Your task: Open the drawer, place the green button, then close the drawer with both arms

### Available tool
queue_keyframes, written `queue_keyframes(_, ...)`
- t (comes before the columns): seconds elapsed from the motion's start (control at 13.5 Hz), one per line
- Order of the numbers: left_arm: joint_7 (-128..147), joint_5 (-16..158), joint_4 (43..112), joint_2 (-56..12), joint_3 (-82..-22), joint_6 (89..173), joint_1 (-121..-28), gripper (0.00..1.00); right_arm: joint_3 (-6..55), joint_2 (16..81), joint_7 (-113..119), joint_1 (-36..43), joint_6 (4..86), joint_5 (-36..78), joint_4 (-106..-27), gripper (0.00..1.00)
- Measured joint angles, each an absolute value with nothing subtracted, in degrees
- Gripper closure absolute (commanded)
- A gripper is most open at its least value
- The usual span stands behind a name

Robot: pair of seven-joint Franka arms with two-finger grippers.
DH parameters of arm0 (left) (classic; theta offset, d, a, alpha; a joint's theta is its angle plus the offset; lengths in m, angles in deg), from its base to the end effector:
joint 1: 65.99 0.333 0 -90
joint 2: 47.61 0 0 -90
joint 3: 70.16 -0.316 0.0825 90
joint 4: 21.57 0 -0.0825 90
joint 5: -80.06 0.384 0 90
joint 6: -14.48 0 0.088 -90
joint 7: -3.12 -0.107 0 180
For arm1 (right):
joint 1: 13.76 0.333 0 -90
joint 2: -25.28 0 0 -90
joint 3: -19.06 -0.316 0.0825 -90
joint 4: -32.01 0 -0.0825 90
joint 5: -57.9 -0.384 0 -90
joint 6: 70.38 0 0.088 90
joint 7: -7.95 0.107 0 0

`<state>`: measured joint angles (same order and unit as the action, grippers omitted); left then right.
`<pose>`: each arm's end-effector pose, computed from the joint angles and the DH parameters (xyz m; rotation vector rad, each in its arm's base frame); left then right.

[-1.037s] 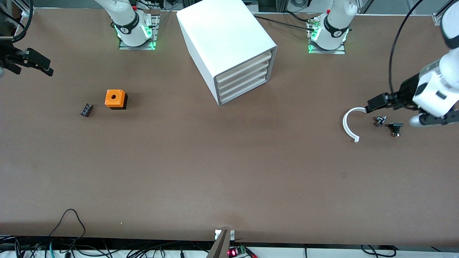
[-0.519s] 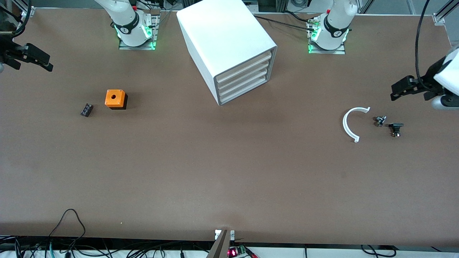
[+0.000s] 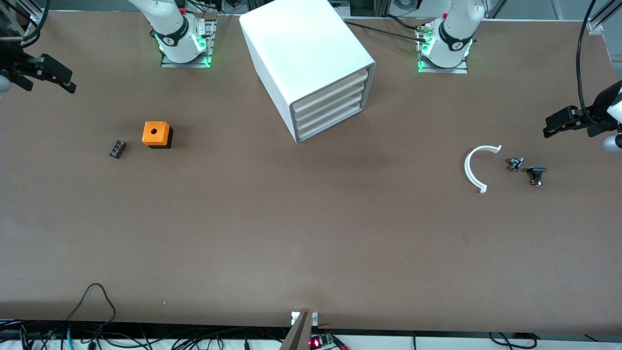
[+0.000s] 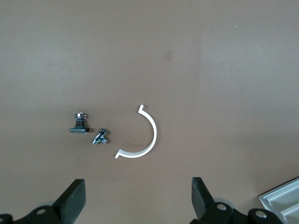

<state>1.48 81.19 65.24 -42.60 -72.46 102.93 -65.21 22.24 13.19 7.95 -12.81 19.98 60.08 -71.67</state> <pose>0.5769 0.0322 0.5989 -3.1192 -0.0390 0.0931 0.4858 -0.0257 0.6221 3.1149 -0.0575 -0.0347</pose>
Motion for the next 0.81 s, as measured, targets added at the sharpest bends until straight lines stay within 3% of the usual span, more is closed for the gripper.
queue_keyframes(0.81,1.5,80.9,65.2,-42.8,-72.0,102.8,-65.2,0.0,22.2,12.0,8.0,-12.8,21.1,60.1,-73.1,0.0)
